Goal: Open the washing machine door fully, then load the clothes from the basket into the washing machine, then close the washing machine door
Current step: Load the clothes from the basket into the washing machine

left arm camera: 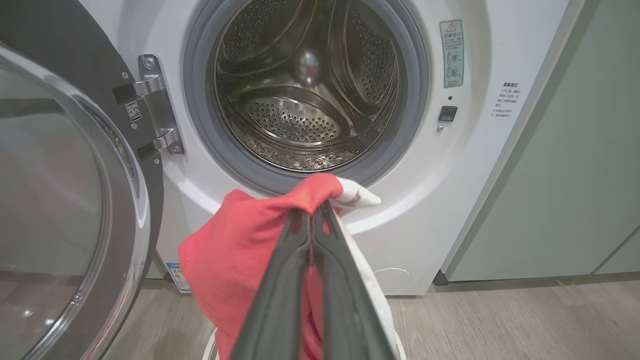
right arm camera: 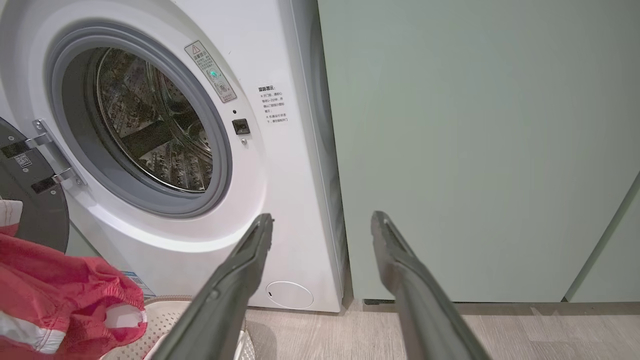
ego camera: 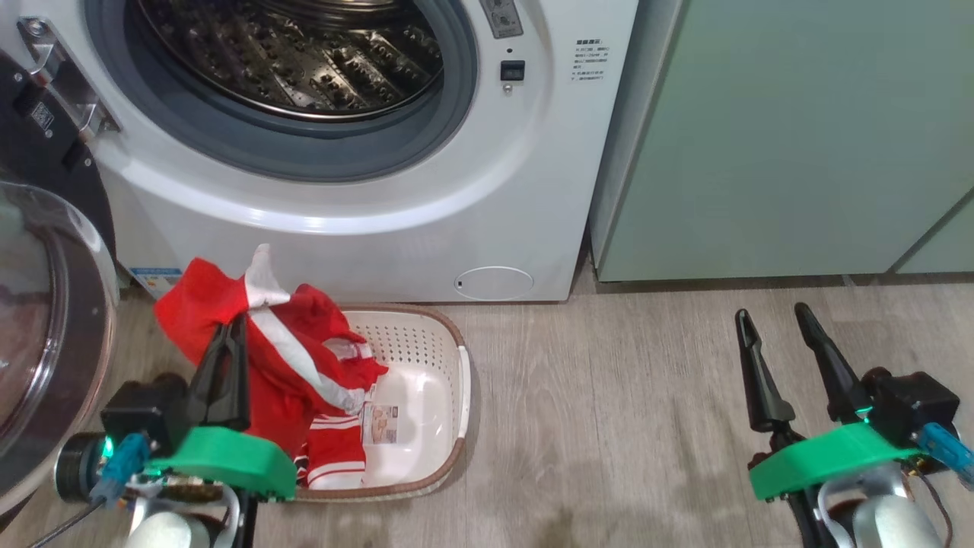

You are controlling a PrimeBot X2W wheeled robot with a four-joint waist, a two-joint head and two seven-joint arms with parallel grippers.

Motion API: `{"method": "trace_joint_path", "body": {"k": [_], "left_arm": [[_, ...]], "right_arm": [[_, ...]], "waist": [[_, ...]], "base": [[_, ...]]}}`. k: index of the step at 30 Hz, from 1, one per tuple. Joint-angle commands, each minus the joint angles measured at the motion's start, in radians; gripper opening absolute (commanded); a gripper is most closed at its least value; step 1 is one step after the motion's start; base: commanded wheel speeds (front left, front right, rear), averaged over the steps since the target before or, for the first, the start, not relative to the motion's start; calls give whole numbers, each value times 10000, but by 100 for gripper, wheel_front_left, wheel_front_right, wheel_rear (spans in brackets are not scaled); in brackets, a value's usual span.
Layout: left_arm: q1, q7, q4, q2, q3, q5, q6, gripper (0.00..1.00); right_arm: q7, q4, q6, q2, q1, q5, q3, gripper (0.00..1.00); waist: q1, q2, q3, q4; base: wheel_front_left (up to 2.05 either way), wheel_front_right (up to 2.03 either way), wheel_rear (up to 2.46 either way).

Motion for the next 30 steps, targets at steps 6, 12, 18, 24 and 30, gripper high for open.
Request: {"method": "trace_joint_path", "body": {"k": [6, 12, 18, 24, 30], "left_arm": [[-466, -24, -295, 174, 302, 107, 52, 0], [-506, -30, -267, 190, 270, 77, 53, 0], [-541, -17, -294, 223, 255, 61, 77, 0], [-673, 13, -320, 266, 260, 11, 63, 0], [-1200, 132, -185, 306, 270, -126, -94, 0]], "right_arm": [[33, -382, 0, -20, -207, -17, 188, 100], [14, -368, 0, -20, -234, 0, 211, 100], [-11, -353, 0, -20, -280, 21, 222, 100], [-43, -407, 0, -20, -346, 48, 241, 100], [-114, -560, 0, -20, -533, 76, 319, 100]], "waist": [[1, -1, 9, -3], [1, -1, 19, -18], [1, -1, 92, -43], [1, -1, 322, -79], [1, -1, 846, -186]], "base": [[0, 0, 0], [0, 0, 0], [0, 0, 0], [0, 0, 0], [0, 0, 0]]}}
